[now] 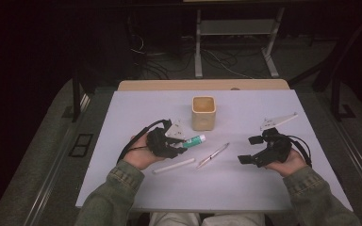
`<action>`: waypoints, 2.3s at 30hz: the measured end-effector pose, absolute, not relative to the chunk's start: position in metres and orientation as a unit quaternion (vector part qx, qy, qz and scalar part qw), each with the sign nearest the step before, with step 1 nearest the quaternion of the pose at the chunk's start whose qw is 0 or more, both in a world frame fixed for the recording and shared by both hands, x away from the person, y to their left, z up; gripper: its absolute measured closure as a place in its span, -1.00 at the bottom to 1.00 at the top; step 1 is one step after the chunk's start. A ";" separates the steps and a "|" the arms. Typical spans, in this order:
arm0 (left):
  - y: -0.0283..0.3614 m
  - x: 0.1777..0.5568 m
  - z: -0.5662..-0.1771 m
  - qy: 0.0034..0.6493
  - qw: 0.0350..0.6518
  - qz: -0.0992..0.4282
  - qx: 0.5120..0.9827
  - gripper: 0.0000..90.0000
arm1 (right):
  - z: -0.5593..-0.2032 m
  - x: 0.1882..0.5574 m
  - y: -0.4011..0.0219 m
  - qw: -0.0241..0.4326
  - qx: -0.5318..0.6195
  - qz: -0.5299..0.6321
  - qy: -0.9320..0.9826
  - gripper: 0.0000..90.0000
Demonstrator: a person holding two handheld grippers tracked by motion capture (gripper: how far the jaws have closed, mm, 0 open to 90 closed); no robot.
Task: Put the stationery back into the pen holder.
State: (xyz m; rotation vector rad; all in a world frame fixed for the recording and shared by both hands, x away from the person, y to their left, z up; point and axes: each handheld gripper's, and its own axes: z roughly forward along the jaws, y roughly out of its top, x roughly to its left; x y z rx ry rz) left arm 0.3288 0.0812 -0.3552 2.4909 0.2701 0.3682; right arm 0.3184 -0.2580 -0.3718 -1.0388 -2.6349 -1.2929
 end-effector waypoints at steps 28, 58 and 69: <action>0.059 0.316 -0.364 0.053 0.313 0.174 0.932 0.43 | -0.349 0.343 -0.208 0.054 -0.261 -0.353 -0.897 -0.99; 0.048 0.313 -0.369 0.020 0.302 0.185 0.935 0.43 | -0.341 0.369 -0.160 0.093 -0.207 -0.297 -0.927 -0.68; 0.043 0.312 -0.372 0.012 0.303 0.177 0.936 0.43 | -0.345 0.371 -0.146 0.095 -0.172 -0.276 -0.941 -0.44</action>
